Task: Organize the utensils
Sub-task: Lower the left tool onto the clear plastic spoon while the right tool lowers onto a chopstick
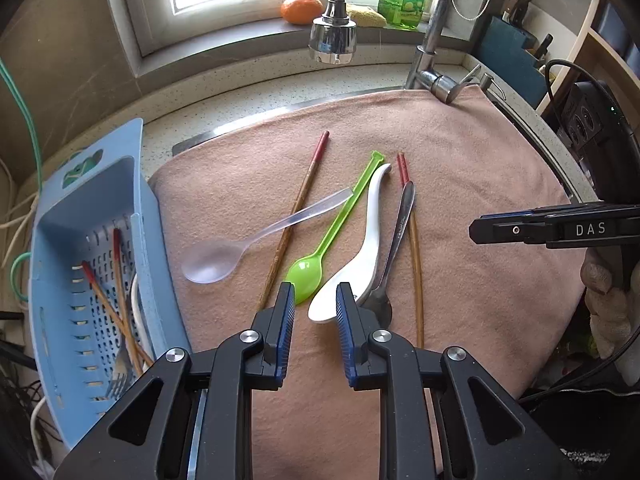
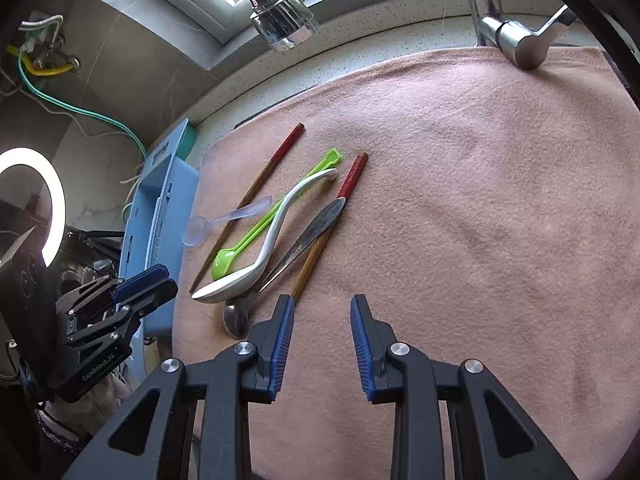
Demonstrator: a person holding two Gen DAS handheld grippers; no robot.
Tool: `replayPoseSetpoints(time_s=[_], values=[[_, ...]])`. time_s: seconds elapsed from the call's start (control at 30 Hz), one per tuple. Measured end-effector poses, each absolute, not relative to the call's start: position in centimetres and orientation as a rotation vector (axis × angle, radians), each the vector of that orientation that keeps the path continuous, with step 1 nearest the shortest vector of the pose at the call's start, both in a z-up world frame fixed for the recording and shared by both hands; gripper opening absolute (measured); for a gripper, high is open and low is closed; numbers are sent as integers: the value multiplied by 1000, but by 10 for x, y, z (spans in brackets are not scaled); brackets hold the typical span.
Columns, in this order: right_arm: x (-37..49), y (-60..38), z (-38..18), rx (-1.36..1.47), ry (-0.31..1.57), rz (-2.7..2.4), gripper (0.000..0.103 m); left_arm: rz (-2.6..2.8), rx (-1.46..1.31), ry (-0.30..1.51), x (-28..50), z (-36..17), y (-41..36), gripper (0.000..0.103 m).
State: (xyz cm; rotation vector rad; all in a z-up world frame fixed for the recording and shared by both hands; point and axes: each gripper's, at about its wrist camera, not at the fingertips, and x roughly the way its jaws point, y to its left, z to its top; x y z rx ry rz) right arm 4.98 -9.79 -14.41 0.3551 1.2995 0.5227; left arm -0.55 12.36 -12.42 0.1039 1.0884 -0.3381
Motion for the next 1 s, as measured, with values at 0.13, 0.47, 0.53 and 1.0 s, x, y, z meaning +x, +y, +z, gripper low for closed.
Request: replayPoseSetpoints(time_s=[0.13,0.47,0.53,1.0], values=[[54,-90,-146,346,1312,523,25,-338,76,1084,-2,-124,133,19],[61,-63,-169,321,1377,493,24,-392,244,1125,37,-132,131,19],[62,-61,-171,323,1383,487,24,-389,306,1137,46,-137,128,19],[66,-53,-177,309,1382,449,23,-436,504,1236,79,-177,111,19]])
